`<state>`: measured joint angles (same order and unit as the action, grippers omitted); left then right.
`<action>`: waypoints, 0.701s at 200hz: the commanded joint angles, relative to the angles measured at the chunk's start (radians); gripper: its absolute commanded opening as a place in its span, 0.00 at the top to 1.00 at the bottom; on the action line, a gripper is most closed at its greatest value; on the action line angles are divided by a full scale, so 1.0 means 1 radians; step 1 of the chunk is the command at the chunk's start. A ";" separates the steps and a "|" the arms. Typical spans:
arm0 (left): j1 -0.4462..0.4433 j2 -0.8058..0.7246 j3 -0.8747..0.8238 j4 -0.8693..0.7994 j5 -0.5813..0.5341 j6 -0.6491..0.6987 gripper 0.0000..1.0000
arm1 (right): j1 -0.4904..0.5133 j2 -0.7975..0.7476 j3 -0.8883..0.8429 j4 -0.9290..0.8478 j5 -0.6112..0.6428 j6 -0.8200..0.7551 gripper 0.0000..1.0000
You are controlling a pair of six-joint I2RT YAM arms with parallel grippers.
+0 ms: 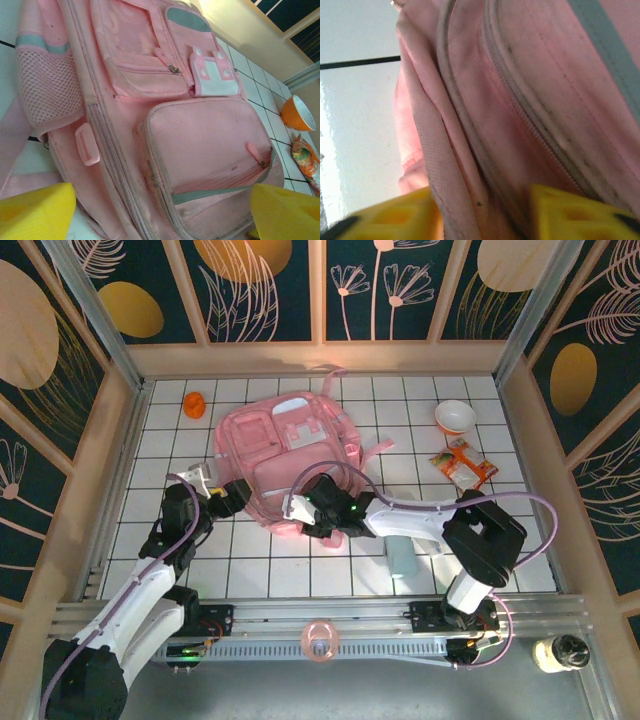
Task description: Pack the student bag
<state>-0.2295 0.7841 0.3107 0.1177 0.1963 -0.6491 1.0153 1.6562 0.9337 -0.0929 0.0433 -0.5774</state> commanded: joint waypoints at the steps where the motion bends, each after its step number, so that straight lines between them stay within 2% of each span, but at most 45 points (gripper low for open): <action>1: 0.006 -0.002 0.000 0.026 -0.024 -0.026 0.11 | -0.024 -0.064 -0.001 0.059 0.064 -0.047 0.81; 9: 0.008 0.000 0.008 0.020 -0.021 -0.020 0.12 | -0.034 -0.098 0.012 0.044 0.026 -0.054 0.95; 14: 0.008 0.001 0.012 0.015 -0.020 -0.015 0.12 | -0.045 -0.124 0.018 0.036 -0.010 -0.057 1.00; 36: 0.009 -0.003 0.022 0.013 -0.016 0.000 0.13 | -0.130 -0.228 0.067 -0.042 -0.189 -0.070 1.00; 70: 0.009 -0.032 -0.002 0.130 0.055 0.071 0.27 | -0.256 -0.280 0.262 -0.208 -0.411 -0.091 1.00; 87: 0.009 -0.082 -0.050 0.235 0.081 0.130 0.33 | -0.300 -0.259 0.362 -0.296 -0.464 -0.123 1.00; 110: 0.009 -0.137 -0.151 0.411 0.113 0.224 0.37 | -0.349 -0.234 0.458 -0.342 -0.495 -0.140 1.00; 140: 0.009 -0.072 -0.211 0.513 0.100 0.227 0.37 | -0.373 -0.213 0.520 -0.369 -0.486 -0.164 1.00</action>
<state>-0.2268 0.6624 0.1371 0.4625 0.2726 -0.4759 0.6567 1.4395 1.3743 -0.4622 -0.3702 -0.7136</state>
